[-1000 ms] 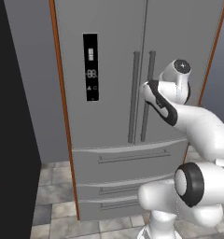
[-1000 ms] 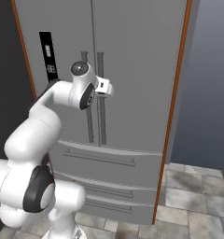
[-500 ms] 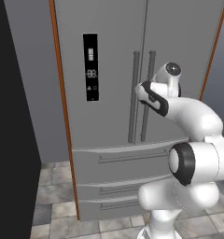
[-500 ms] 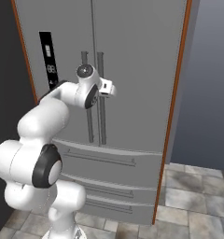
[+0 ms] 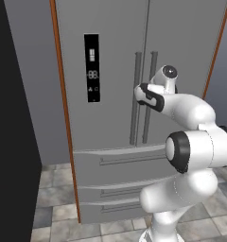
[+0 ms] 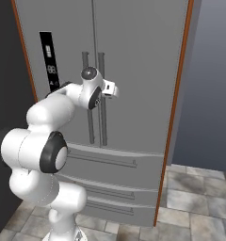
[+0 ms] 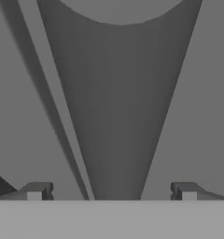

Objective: Move the hot dog bun to the plate on the dining table and place the condiment next to that plate. Then navigate to the fridge and take the sausage and place it on the plate as well.

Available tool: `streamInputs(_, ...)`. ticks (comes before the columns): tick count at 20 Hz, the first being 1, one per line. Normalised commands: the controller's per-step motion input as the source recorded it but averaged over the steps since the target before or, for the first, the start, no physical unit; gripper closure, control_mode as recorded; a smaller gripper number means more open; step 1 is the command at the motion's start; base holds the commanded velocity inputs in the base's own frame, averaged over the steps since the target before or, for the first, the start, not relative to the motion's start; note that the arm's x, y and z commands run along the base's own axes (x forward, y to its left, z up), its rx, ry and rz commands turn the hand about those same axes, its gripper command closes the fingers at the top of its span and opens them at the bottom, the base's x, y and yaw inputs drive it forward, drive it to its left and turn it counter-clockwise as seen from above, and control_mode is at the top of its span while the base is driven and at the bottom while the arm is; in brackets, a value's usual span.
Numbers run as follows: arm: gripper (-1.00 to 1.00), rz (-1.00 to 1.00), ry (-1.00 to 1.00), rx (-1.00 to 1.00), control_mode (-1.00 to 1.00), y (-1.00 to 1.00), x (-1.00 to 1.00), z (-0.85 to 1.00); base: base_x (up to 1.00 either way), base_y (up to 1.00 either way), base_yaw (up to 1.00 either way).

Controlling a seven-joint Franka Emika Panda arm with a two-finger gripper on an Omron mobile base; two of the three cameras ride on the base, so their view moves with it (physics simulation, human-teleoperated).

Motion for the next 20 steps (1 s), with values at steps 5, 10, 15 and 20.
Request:
streamInputs(5,-1.0,0.0,-0.01,0.0,-1.0,0.0,0.41,-0.17,0.0,0.0,0.0)
streamInputs(10,1.0,0.0,-0.03,0.0,-1.0,0.0,0.43,-0.2,0.0,0.0,0.0)
streamInputs(15,1.0,0.0,-0.01,0.0,-1.0,0.0,0.38,-0.19,0.0,0.0,0.0)
streamInputs(20,1.0,0.0,0.01,0.0,-1.0,0.0,0.12,-0.13,0.0,0.0,0.0)
